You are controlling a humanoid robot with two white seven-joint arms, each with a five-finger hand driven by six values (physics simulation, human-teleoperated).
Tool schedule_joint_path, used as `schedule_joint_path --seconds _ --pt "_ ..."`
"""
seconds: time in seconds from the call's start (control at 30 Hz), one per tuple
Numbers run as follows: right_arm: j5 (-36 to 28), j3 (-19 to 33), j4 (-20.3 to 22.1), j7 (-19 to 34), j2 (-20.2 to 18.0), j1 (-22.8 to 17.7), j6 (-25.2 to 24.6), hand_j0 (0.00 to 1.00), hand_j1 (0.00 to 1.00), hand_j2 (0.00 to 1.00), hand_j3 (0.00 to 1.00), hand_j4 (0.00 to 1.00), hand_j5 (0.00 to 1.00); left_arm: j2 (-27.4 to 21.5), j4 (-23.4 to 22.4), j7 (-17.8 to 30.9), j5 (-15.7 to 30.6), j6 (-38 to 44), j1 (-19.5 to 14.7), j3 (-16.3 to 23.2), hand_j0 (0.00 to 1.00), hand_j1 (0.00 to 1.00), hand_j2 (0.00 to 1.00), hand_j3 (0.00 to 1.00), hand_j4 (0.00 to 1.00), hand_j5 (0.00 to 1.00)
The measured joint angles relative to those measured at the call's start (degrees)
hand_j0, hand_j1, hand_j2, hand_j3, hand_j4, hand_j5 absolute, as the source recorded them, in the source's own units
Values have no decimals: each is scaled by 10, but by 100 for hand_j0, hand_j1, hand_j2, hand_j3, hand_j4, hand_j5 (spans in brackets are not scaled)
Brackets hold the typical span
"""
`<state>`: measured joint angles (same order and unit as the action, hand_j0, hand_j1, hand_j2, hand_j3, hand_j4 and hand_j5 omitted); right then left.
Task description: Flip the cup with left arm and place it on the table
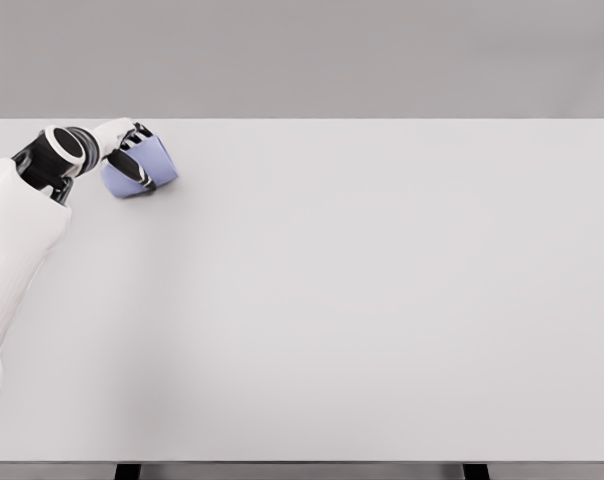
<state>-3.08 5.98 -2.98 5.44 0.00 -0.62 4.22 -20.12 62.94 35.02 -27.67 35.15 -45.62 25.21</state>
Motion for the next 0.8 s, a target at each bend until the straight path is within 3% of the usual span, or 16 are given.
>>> schedule_joint_path --seconds 0.2,0.47,0.8 --pt "0 0 0 0 0 0 0 100 100 100 100 100 100 -5 27 0 32 0 2 -12 57 57 57 57 57 57" --pt "0 0 0 0 0 0 0 100 100 100 100 100 100 -16 64 0 77 0 29 -58 57 57 57 57 57 57" --pt "0 0 0 0 0 0 0 100 100 100 100 100 100 -23 73 0 111 -140 61 -108 58 58 58 58 58 58"
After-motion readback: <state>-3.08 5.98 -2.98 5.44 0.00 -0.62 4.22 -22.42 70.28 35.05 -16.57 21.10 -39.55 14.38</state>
